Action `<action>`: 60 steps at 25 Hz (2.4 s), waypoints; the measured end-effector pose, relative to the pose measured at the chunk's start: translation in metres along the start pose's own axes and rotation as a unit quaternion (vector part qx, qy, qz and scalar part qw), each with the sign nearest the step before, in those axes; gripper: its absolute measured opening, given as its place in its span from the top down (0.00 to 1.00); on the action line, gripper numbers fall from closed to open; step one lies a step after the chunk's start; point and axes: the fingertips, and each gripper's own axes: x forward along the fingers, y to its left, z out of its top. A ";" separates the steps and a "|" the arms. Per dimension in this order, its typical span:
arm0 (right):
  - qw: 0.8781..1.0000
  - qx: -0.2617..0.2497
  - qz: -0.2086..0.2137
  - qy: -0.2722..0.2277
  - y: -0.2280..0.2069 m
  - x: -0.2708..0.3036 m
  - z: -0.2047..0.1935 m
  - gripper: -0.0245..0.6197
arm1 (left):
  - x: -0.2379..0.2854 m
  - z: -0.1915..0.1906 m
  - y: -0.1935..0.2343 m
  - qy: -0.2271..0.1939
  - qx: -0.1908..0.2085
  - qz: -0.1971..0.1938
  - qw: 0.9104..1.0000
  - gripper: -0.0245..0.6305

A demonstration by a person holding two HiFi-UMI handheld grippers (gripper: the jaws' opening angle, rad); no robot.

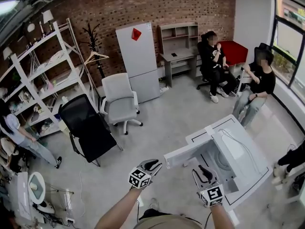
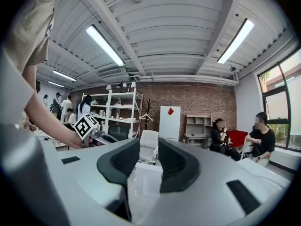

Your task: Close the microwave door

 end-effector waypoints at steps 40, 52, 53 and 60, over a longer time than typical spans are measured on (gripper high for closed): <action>0.997 0.029 -0.066 0.027 -0.043 -0.078 -0.044 0.77 | 0.090 -0.099 -0.065 0.141 0.045 -0.092 0.985 0.61; 0.994 0.043 -0.092 0.027 -0.079 -0.169 -0.065 0.77 | 0.105 -0.115 -0.185 0.159 0.067 -0.157 0.972 0.61; 0.994 0.046 -0.094 0.028 -0.082 -0.176 -0.068 0.77 | 0.108 -0.115 -0.196 0.160 0.069 -0.162 0.971 0.62; 0.992 0.054 -0.105 0.034 -0.099 -0.218 -0.088 0.77 | 0.131 -0.116 -0.254 0.165 0.082 -0.190 0.964 0.62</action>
